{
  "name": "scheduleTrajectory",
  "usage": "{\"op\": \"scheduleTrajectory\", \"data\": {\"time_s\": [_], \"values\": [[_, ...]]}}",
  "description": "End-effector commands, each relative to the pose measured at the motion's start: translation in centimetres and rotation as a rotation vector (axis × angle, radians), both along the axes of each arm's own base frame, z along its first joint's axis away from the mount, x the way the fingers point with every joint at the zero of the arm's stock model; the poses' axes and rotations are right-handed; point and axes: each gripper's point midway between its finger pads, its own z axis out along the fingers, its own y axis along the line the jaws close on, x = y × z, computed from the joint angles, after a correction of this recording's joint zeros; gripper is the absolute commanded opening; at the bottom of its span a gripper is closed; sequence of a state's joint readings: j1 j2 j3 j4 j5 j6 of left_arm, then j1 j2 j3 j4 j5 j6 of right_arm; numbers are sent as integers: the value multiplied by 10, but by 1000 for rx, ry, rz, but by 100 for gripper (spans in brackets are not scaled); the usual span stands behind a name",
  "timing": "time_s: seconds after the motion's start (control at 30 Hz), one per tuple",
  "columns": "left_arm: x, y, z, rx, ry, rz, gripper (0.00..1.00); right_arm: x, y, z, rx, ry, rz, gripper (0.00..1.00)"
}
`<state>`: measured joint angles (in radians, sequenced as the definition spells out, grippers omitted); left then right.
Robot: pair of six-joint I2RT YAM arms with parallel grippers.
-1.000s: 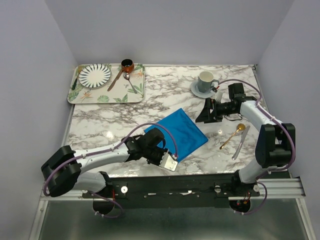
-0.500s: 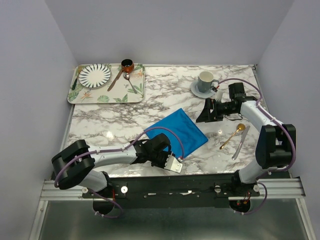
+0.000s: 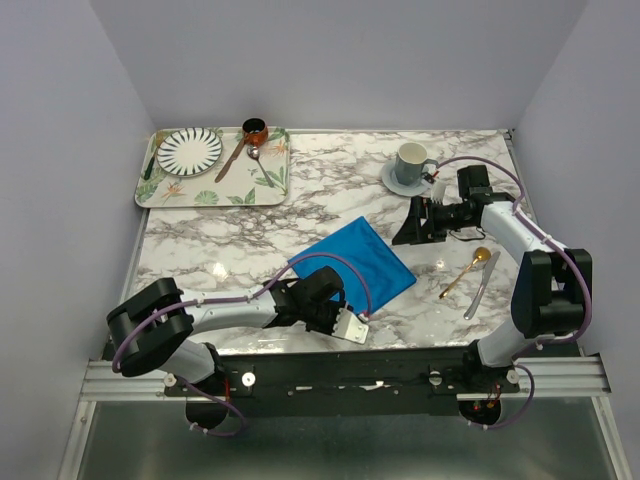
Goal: Fold the napkin into a case and place the utensils inside
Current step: Pick up the top corner of the square folded napkin from the center of the board, then fold the top corner of the square-folded napkin at the center of the board.
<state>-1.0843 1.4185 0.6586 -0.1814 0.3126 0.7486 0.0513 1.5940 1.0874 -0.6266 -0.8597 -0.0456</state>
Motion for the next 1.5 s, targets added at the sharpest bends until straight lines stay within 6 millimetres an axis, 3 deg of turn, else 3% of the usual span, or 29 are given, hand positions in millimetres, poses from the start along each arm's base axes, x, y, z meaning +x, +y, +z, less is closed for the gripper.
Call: {"op": "scheduleTrajectory", "data": {"time_s": [0.0, 0.2, 0.4, 0.67, 0.83, 0.97, 1.0, 1.07, 1.1, 1.17, 1.2, 1.23, 1.3, 1.33, 1.4, 1.47], "values": [[1, -10, 8, -25, -10, -9, 40, 0, 2, 7, 13, -18, 12, 100], [-1, -14, 8, -25, -1, -39, 42, 2, 4, 7, 25, -7, 11, 100], [-2, -15, 9, -29, 4, -40, 36, 0, 3, 5, 21, -3, 14, 100], [1, -13, 13, -34, 5, -21, 14, 0, 4, 6, 25, -2, 12, 100], [17, -17, 28, -52, 19, 22, 6, 0, 5, 6, 30, 5, 12, 100], [52, -20, 43, -71, 14, 86, 4, 1, 4, 4, 23, 9, 5, 100], [65, -28, 55, -99, -4, 98, 4, 1, 3, 3, 19, 10, 2, 100], [85, -29, 54, -91, 7, 129, 4, 3, 3, 3, 15, 13, -4, 100], [109, -34, 73, -126, -15, 162, 4, 3, 3, 3, 13, 14, -7, 100], [125, -35, 65, -92, 23, 187, 4, 6, 1, 2, 3, 12, -14, 100], [146, -41, 82, -127, 7, 207, 4, 6, 1, 2, 1, 15, -17, 100], [153, -43, 74, -111, 33, 219, 4, 7, 1, 3, -1, 13, -20, 100], [172, -51, 85, -136, 31, 236, 4, 9, 0, 1, -11, 13, -24, 100], [181, -51, 76, -123, 37, 248, 4, 9, -1, 1, -16, 13, -30, 100], [196, -57, 82, -141, 22, 253, 4, 10, -3, -2, -32, 12, -34, 100], [208, -57, 72, -134, 34, 275, 4, 10, -4, -2, -38, 9, -35, 100]]}}
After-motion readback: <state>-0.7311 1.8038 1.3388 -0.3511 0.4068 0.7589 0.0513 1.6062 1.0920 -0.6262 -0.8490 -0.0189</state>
